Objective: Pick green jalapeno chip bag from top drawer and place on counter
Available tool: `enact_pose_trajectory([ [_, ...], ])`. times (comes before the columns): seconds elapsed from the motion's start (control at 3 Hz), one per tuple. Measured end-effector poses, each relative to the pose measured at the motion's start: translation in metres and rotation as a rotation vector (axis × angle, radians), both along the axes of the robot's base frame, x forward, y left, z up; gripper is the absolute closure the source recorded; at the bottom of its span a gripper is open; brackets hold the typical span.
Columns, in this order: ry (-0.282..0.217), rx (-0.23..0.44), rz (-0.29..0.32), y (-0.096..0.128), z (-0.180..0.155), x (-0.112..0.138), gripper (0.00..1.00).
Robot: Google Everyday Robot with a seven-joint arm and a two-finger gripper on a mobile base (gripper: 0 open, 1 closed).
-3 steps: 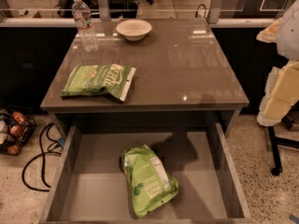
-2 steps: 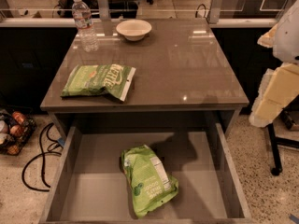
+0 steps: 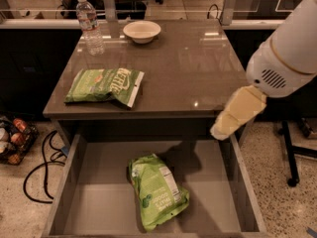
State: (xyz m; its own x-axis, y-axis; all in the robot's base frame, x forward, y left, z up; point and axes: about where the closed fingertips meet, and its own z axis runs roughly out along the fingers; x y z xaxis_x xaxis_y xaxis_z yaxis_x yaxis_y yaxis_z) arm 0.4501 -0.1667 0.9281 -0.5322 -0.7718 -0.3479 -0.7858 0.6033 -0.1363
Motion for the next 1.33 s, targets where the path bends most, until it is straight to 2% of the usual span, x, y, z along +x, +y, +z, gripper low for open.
enact_pose_trajectory([
  [0.33, 0.008, 0.073, -0.095, 0.034, -0.025, 0.009, 0.00],
  [0.67, 0.007, 0.073, -0.095, 0.034, -0.025, 0.009, 0.00],
  [1.0, 0.042, 0.063, -0.127, 0.038, -0.042, 0.010, 0.00],
  [1.33, 0.165, 0.027, -0.240, 0.029, -0.116, 0.000, 0.00],
])
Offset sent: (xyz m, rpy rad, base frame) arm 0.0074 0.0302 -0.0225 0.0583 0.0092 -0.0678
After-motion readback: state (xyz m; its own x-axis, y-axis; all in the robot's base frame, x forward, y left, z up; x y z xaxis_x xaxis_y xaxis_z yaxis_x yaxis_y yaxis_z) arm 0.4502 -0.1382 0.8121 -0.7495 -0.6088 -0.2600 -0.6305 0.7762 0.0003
